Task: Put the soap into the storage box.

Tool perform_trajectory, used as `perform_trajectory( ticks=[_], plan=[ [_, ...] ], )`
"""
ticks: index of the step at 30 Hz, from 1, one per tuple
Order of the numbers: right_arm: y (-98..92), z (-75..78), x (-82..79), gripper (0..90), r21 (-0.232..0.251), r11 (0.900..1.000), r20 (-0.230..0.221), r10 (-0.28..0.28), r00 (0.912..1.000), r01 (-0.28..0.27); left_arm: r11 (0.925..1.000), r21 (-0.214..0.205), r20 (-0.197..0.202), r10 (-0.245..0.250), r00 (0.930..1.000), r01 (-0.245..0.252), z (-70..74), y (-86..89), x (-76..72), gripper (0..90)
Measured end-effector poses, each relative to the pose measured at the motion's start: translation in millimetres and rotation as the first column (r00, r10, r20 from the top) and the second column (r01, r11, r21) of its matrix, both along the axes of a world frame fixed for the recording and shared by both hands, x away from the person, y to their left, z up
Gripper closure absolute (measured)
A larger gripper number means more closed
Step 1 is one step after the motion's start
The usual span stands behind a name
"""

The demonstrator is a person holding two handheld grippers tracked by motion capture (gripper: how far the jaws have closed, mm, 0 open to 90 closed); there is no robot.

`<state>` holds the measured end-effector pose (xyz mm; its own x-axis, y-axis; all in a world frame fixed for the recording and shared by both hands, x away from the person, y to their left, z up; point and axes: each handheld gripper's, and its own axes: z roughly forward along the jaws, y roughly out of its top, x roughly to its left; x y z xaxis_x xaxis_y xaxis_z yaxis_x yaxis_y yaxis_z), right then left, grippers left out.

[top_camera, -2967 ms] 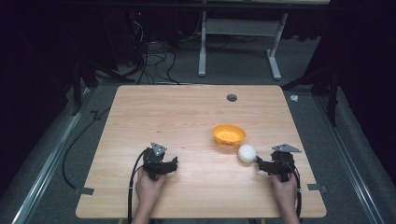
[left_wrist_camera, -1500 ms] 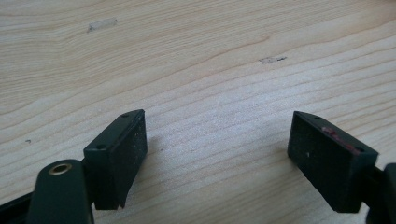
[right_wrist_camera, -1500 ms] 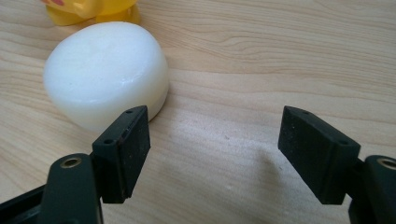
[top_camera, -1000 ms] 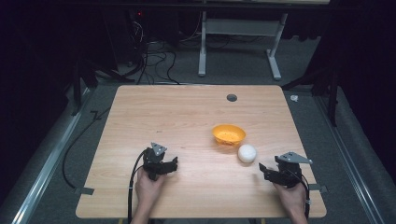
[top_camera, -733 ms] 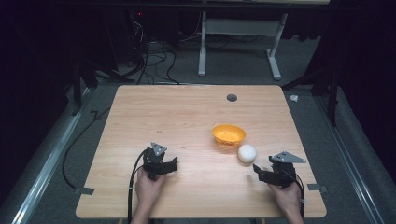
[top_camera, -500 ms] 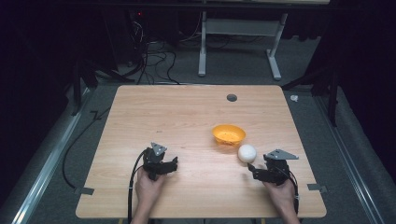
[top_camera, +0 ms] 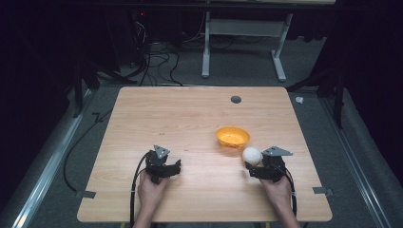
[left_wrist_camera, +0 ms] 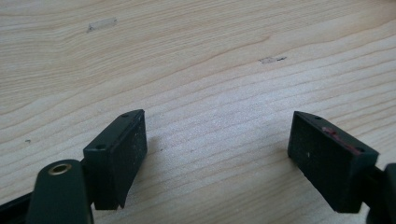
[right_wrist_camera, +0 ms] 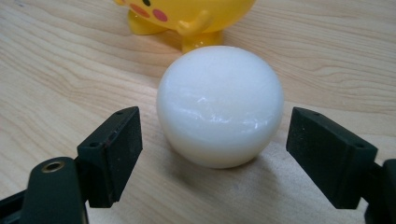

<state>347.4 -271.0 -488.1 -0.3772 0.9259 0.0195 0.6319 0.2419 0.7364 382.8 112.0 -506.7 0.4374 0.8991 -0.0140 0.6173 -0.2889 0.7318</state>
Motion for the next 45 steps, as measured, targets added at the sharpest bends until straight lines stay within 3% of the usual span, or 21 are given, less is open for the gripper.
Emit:
perform_trajectory(
  ticks=[20, 27, 45],
  plan=[
    [7.2, -13.5, 17.9, 17.8, -0.023, 0.9995, -0.041, -0.024, 0.9989, 0.023, 1.0, 0.0, 0.0, 0.0, 1.0, 0.0, 0.0, 0.0, 0.0, 20.1],
    [9.9, -14.3, 18.1, 22.7, -0.036, 0.9992, -0.021, -0.021, 0.9996, 0.02, 1.0, 0.0, 0.0, 0.0, 1.0, 0.0, 0.0, 0.0, 0.0, 20.1],
    [10.2, -14.0, 15.8, 23.3, -0.04, 0.999, -0.013, -0.018, 0.9998, 0.017, 1.0, 0.0, 0.0, 0.0, 1.0, 0.0, 0.0, 0.0, 0.0, 20.0]
  ],
)
